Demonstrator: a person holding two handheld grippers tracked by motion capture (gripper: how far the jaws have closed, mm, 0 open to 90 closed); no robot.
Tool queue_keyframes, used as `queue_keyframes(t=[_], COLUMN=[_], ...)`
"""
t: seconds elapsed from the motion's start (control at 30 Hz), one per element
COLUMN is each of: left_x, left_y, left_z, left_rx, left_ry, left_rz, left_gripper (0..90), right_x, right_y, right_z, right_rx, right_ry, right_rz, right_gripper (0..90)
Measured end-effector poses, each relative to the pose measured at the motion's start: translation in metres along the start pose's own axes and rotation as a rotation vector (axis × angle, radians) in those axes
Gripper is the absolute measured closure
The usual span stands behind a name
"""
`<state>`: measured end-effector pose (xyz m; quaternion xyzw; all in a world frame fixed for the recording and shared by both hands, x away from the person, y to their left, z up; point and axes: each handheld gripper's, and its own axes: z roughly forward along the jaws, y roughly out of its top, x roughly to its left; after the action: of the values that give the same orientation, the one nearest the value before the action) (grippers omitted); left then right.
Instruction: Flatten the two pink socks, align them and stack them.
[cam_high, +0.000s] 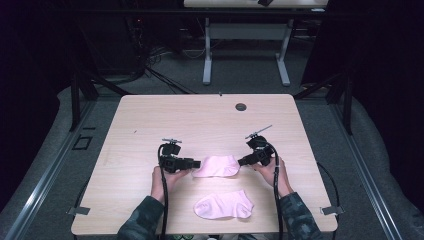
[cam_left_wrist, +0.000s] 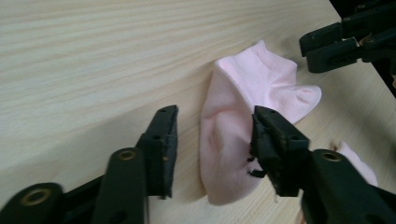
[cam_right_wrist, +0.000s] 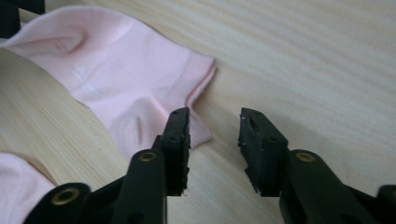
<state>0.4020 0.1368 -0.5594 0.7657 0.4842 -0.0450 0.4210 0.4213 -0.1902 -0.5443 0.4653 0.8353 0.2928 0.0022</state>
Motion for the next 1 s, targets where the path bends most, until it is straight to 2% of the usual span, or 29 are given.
queue_keyframes(t=[0.03, 0.1, 0.13, 0.17, 0.27, 0.33, 0.4, 0.47, 0.5, 0.57, 0.6, 0.7, 0.77, 0.8, 0.83, 0.97, 1.0], left_x=[-0.002, -0.006, -0.009, -0.012, -0.02, -0.022, -0.023, -0.024, -0.024, -0.023, -0.022, -0.02, -0.02, -0.019, -0.019, -0.021, -0.021], left_y=[-0.001, -0.002, -0.002, -0.002, -0.001, -0.002, -0.004, -0.006, -0.006, -0.008, -0.008, -0.01, -0.011, -0.012, -0.012, -0.014, -0.014], left_z=[-0.004, -0.011, -0.013, -0.014, -0.012, -0.005, 0.002, 0.007, 0.009, 0.012, 0.014, 0.017, 0.017, 0.016, 0.016, 0.017, 0.018], left_rx=[-0.012, -0.032, -0.038, -0.043, -0.018, 0.002, 0.046, 0.067, 0.075, 0.078, 0.09, 0.094, 0.09, 0.093, 0.088, 0.091, 0.086], left_ry=[0.026, 0.038, 0.046, 0.052, 0.089, 0.124, 0.148, 0.191, 0.19, 0.217, 0.215, 0.224, 0.238, 0.235, 0.239, 0.271, 0.277], left_rz=[0.013, 0.038, 0.059, 0.075, 0.13, 0.152, 0.173, 0.204, 0.202, 0.218, 0.219, 0.23, 0.25, 0.253, 0.255, 0.294, 0.302], left_gripper=[43.3, 37.3, 35.8, 33.3, 32.9, 36.4, 41.8, 47.6, 51.4, 56.6, 60.6, 67.1, 70.8, 72.5, 73.9, 80.5, 82.9], right_x=[0.001, 0.008, 0.009, 0.012, 0.019, 0.022, 0.025, 0.027, 0.029, 0.029, 0.03, 0.031, 0.034, 0.034, 0.036, 0.036, 0.037], right_y=[-0.001, -0.002, -0.001, -0.001, 0.0, 0.001, -0.001, -0.001, -0.002, -0.001, -0.001, -0.001, -0.002, -0.002, -0.004, -0.005, -0.006], right_z=[-0.002, -0.006, -0.007, -0.006, 0.0, 0.006, 0.011, 0.015, 0.017, 0.018, 0.02, 0.022, 0.026, 0.026, 0.028, 0.027, 0.028], right_rx=[-0.013, -0.066, -0.054, -0.067, -0.065, -0.046, -0.048, -0.023, -0.035, -0.011, -0.023, 0.01, 0.009, 0.036, 0.007, 0.017, 0.005], right_ry=[0.008, -0.011, -0.011, -0.009, -0.032, -0.042, -0.055, -0.066, -0.071, -0.082, -0.078, -0.092, -0.103, -0.116, -0.114, -0.116, -0.121], right_rz=[-0.014, -0.029, -0.068, -0.089, -0.121, -0.13, -0.129, -0.152, -0.144, -0.172, -0.164, -0.181, -0.184, -0.208, -0.202, -0.224, -0.222], right_gripper=[60.8, 59.2, 57.9, 57.4, 56.5, 56.7, 58.0, 58.8, 59.5, 61.0, 61.2, 63.4, 63.9, 65.3, 65.9, 72.2, 76.4])
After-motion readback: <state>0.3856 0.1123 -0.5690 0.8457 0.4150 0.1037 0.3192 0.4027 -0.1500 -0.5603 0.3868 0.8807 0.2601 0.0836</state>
